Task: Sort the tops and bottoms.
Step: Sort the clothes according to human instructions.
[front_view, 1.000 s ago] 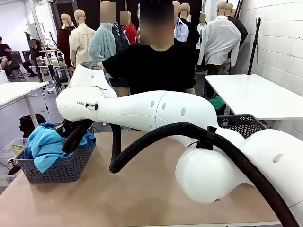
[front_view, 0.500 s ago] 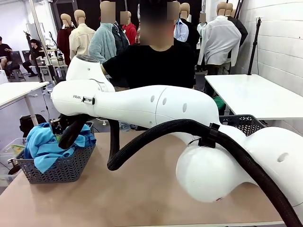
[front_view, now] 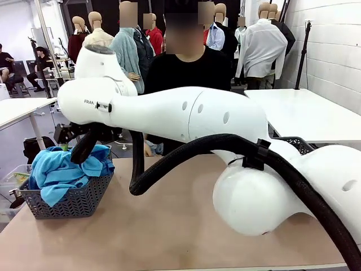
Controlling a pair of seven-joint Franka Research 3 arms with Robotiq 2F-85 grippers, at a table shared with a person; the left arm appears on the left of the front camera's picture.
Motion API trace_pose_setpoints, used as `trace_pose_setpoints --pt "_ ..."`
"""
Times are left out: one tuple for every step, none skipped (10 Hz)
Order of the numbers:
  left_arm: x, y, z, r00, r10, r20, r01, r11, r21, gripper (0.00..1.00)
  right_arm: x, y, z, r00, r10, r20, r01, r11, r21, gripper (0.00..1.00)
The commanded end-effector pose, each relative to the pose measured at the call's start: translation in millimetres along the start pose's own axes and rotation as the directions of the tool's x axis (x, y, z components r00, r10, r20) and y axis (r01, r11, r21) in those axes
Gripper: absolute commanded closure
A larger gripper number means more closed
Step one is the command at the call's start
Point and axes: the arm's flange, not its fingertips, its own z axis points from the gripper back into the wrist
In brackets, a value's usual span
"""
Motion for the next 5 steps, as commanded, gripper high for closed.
trace_pose_setpoints --pt "-1 1 1 1.0 0.0 0.011 0.0 1.0 0.001 0.0 234 42 -9 0.999 0.048 -0.012 -0.049 0.998 -0.044 0.0" --pt "-1 1 1 1.0 0.0 0.011 0.0 1.0 0.001 0.0 238 47 22 0.997 0.075 0.019 -0.073 0.994 -0.083 0.0" --pt "-1 1 1 1.0 0.0 0.011 0.0 1.0 0.001 0.0 241 55 50 0.998 0.066 0.024 -0.063 0.992 -0.11 0.0" --pt "-1 1 1 1.0 0.0 0.011 0.0 1.0 0.001 0.0 243 61 77 0.998 0.047 0.035 -0.04 0.985 -0.171 0.0" --pt "-1 1 1 1.0 0.0 0.011 0.0 1.0 0.001 0.0 247 66 104 0.998 0.021 0.055 -0.009 0.976 -0.219 0.0"
